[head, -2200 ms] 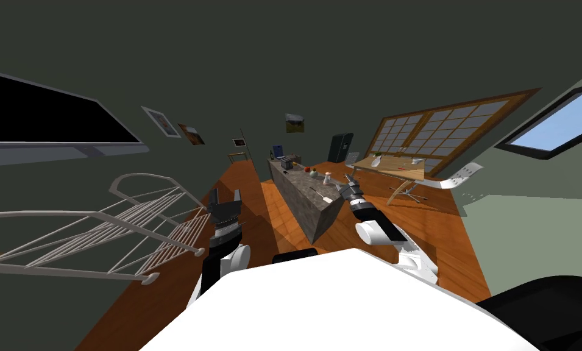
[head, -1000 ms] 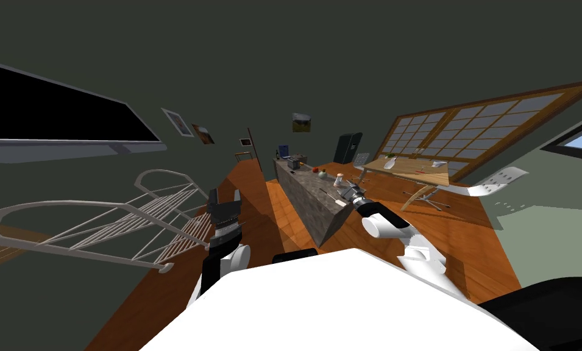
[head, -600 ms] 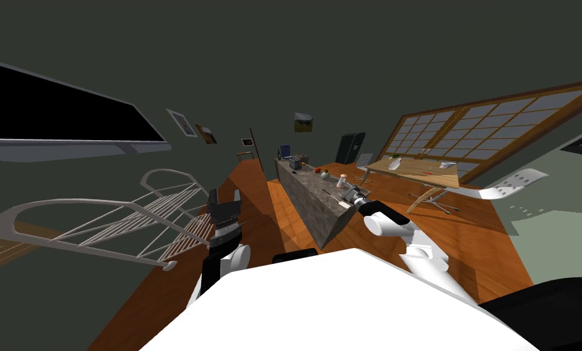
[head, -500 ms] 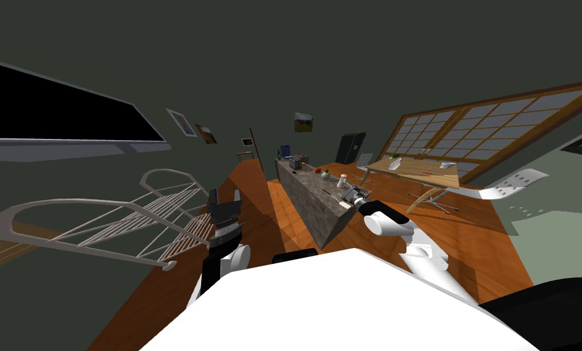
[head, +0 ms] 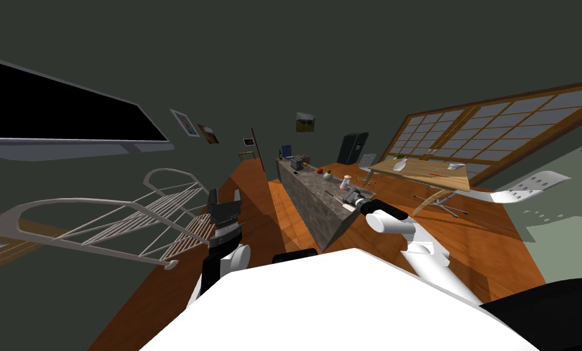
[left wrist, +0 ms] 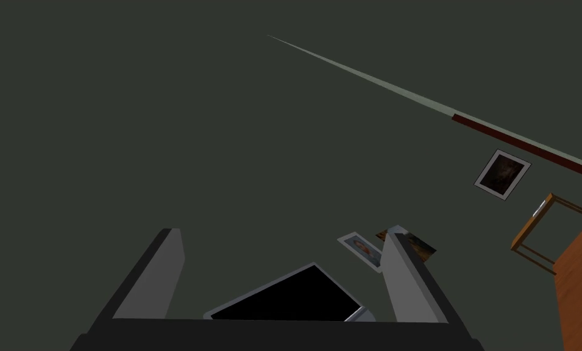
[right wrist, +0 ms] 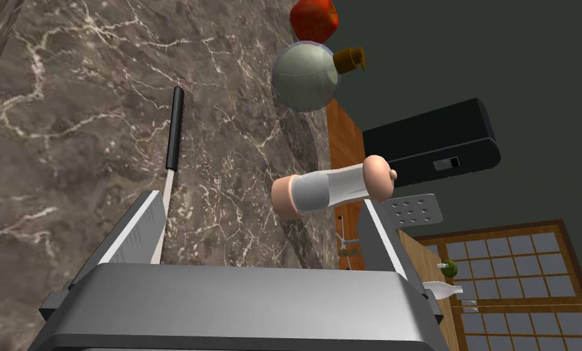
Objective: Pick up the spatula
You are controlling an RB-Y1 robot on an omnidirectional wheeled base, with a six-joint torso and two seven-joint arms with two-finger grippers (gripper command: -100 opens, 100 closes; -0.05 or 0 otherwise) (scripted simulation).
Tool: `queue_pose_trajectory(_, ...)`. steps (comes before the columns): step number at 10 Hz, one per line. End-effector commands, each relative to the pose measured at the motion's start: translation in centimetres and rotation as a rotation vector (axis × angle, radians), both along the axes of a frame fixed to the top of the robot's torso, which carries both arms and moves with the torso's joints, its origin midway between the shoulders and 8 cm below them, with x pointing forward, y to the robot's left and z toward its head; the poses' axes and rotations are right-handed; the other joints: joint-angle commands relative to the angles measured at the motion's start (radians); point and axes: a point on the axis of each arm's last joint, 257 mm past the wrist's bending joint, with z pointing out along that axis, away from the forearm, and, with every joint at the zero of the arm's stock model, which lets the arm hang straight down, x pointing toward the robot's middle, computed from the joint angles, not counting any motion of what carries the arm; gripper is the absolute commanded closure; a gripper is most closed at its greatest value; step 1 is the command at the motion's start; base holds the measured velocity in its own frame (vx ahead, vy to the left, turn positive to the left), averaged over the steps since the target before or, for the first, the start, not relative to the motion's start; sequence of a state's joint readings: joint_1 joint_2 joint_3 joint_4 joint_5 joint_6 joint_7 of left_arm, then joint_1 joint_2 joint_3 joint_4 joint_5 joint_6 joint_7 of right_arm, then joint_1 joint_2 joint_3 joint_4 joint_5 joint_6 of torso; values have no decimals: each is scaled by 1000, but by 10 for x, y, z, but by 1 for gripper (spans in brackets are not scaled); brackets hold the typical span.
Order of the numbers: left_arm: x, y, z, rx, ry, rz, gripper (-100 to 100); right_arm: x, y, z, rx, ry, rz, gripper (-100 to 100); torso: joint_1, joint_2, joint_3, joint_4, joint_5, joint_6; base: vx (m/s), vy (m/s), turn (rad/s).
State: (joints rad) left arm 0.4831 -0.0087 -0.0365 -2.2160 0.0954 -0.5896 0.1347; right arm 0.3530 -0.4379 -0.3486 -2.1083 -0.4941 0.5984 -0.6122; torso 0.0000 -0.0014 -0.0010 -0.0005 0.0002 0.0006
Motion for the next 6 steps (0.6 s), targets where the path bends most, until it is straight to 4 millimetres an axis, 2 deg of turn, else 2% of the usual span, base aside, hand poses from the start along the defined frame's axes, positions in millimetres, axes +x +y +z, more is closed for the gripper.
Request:
queue_pose_trajectory(1, 0, 0, 0, 0, 0, 0, 0, -2, -7, -12, 54, 43, -18, -100, 0, 0, 0, 0, 0, 0, 45, 1, 44)
queue_pose_trajectory(6, 0, 0, 0, 0, 0, 0, 0, -17, -16, -50, 169, 193, -60, -100, 0, -2, -1, 0, 0, 0, 54, 1, 26)
